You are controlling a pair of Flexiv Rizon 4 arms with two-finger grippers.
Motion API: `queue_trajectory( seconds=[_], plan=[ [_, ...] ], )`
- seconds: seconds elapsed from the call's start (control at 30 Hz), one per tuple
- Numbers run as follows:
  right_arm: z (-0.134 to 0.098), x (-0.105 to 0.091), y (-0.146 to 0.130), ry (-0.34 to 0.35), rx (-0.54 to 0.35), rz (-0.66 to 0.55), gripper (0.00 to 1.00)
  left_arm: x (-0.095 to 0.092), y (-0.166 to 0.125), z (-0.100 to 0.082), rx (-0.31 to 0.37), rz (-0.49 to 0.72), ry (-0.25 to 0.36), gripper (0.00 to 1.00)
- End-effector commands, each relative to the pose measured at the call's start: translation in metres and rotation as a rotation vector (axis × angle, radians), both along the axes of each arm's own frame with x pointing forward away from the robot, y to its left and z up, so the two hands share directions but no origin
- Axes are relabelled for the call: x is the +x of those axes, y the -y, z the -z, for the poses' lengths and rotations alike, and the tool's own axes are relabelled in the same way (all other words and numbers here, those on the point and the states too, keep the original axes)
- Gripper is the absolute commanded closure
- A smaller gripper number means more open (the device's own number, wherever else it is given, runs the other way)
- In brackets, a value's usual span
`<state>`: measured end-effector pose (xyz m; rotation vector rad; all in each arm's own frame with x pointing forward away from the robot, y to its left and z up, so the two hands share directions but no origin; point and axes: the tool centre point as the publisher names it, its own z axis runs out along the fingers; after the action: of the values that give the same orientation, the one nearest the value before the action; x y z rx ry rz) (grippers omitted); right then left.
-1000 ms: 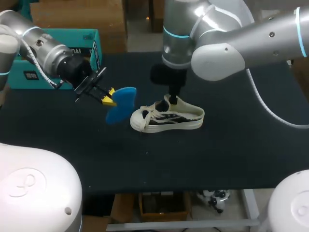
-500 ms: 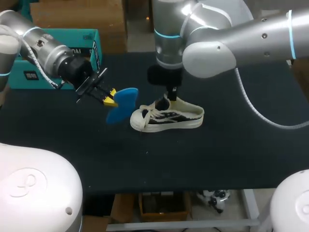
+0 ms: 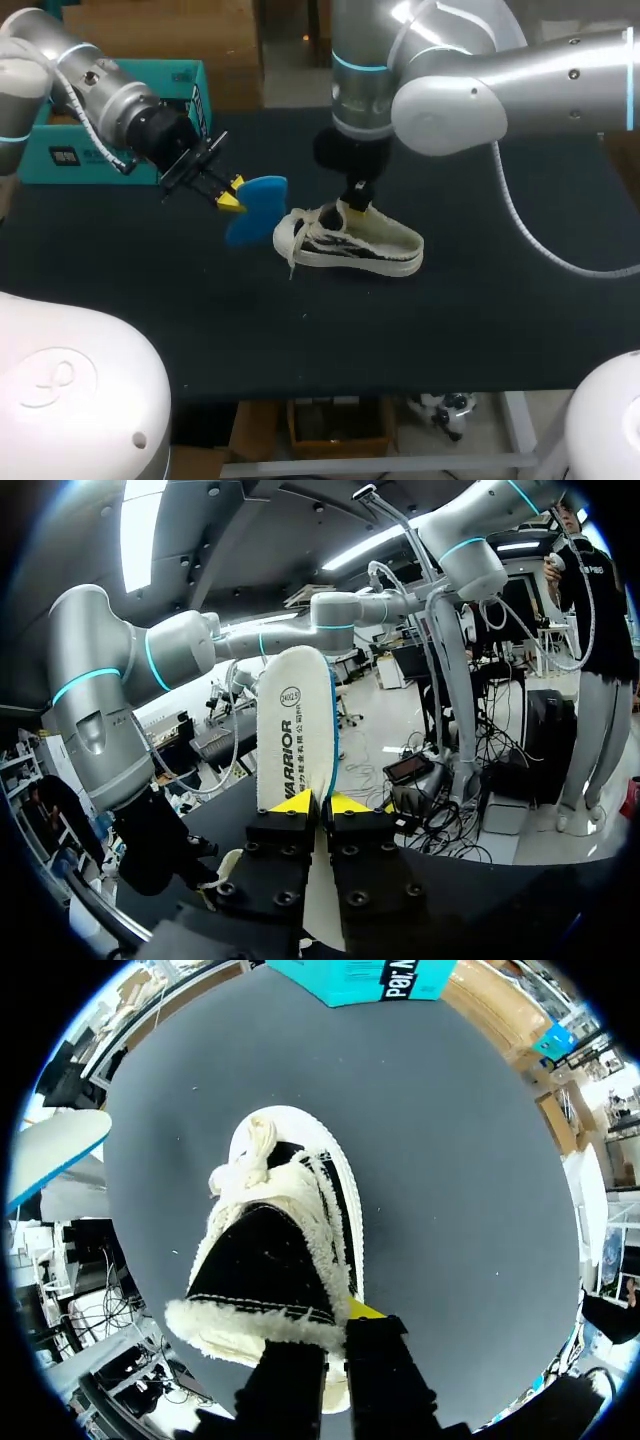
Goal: Open the shoe tongue, take the insole out of the shoe, put the insole back into the shoe, and pack the shoe into the shoebox
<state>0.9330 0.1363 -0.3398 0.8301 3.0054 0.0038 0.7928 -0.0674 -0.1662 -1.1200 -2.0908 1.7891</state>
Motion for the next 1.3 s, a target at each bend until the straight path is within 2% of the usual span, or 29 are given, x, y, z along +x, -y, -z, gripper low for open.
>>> queue_trajectory(
  seconds=[0.03, 0.43, 0.67, 0.87, 1.3],
  plan=[
    [-0.004, -0.018, 0.009, 0.025, 0.054, 0.076, 1.00, 0.014, 0.009, -0.003, 0.001, 0.077, 0.000, 1.00],
    [-0.010, -0.061, 0.003, 0.061, 0.178, 0.404, 1.00, 0.025, 0.028, -0.015, -0.008, 0.226, 0.014, 1.00],
    [-0.017, -0.076, -0.004, 0.103, 0.257, 0.559, 1.00, 0.033, 0.032, -0.020, -0.011, 0.295, 0.013, 1.00],
    [-0.019, -0.076, -0.012, 0.135, 0.292, 0.617, 1.00, 0.042, 0.030, -0.023, -0.012, 0.326, 0.016, 1.00],
    [0.006, -0.061, -0.015, 0.137, 0.367, 0.694, 1.00, 0.055, 0.022, -0.015, -0.020, 0.357, 0.002, 1.00]
  ],
)
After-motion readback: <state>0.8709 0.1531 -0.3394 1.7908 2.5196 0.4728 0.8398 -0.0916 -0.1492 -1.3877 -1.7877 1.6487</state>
